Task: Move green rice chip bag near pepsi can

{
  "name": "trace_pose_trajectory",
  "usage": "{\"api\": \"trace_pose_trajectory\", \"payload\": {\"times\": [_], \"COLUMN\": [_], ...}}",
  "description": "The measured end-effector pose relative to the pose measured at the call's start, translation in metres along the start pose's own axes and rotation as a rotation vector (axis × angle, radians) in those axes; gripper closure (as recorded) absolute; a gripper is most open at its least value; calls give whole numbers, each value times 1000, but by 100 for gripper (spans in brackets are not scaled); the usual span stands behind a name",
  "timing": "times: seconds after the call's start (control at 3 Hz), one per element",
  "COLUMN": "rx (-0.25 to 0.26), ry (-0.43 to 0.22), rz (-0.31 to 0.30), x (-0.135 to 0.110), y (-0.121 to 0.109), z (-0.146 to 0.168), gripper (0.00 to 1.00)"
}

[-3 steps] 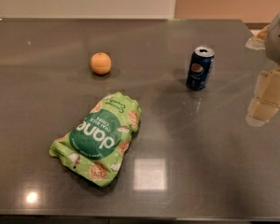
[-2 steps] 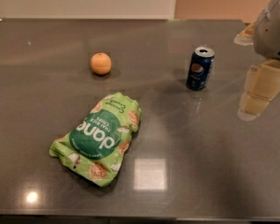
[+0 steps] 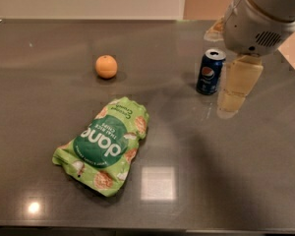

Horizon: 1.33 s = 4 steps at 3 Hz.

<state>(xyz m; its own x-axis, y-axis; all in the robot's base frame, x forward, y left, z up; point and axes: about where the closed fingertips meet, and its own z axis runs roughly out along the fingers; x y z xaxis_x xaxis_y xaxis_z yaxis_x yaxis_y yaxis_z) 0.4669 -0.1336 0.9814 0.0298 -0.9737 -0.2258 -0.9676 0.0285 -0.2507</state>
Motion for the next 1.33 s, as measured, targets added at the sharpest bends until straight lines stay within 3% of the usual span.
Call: {"api": "trace_pose_trajectory", "payload": {"times": [0.67,1.33], "rx": [-14,-60], "ry": [-123,-167], "rz": [-159,-325], "x": [-62,-112], "y": [-8,-3], "z": [16,47], "gripper": [0,0]}}
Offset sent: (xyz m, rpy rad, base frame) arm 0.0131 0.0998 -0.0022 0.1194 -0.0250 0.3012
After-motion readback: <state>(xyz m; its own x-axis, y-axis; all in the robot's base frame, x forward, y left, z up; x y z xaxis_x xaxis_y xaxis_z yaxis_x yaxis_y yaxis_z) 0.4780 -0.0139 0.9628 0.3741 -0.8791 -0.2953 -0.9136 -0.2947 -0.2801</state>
